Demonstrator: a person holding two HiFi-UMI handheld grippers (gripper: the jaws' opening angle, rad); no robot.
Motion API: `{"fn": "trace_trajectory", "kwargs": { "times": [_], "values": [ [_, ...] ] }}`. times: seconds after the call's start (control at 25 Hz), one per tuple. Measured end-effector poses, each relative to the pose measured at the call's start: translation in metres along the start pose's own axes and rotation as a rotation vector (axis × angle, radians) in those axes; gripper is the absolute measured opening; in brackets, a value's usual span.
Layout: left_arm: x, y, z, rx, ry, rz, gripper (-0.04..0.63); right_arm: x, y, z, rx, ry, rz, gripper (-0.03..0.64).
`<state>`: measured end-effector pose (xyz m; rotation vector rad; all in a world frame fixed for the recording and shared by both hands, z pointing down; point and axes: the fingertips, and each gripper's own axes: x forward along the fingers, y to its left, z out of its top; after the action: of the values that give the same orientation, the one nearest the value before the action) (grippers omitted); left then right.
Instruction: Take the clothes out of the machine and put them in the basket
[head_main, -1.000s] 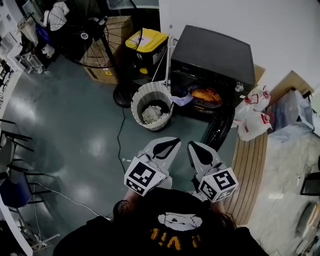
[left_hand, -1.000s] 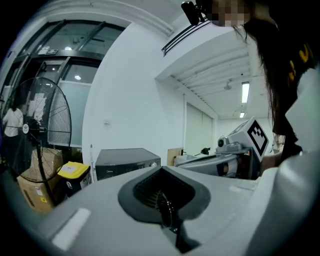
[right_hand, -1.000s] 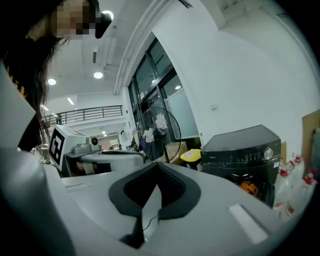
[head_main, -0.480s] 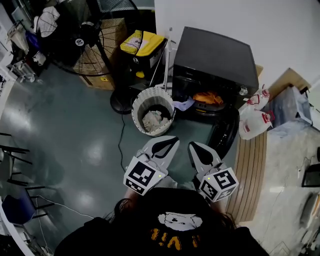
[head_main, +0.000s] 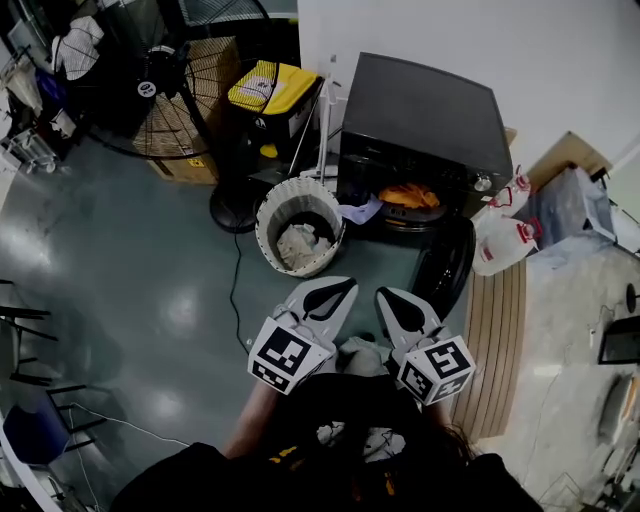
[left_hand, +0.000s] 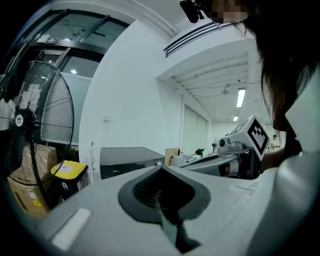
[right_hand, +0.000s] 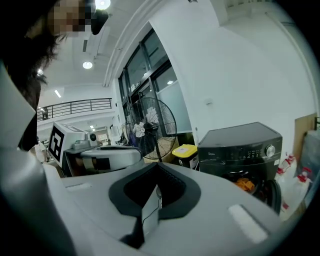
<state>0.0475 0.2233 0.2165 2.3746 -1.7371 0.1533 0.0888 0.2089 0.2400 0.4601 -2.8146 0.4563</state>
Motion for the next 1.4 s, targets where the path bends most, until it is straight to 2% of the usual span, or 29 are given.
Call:
{"fn": "trace_trajectory", "kwargs": {
  "times": [0.24,0.48,0.72,0.88,1.16,1.4],
  "values": [
    [0.007,0.009,-0.009,-0.014,0.017,0.006,0.002,0.015,-0.008,-0.002,0.015,0.016,0.014,0.028],
    [0.028,0.034,-0.001,0.003,0.029,0.026,0.001,0.041,-0.035,0.008,0.018,0.008,0.018,0.028],
    [0.073,0.077,0.008,0.047,0.062,0.038,0.002,0.073,-0.092,0.033,0.033,-0.036,-0.013,0.028],
    [0.117,0.098,0.021,0.063,0.078,0.017,0.002,0.089,-0.137,0.05,0.056,-0.057,-0.039,0.028],
    [0.182,0.117,0.029,0.083,0.135,-0.026,0.002,0.11,-0.2,0.06,0.104,-0.064,-0.076,0.028],
    [0.213,0.127,0.028,0.092,0.168,-0.037,0.0,0.121,-0.234,0.06,0.132,-0.06,-0.09,0.028]
  ]
}}
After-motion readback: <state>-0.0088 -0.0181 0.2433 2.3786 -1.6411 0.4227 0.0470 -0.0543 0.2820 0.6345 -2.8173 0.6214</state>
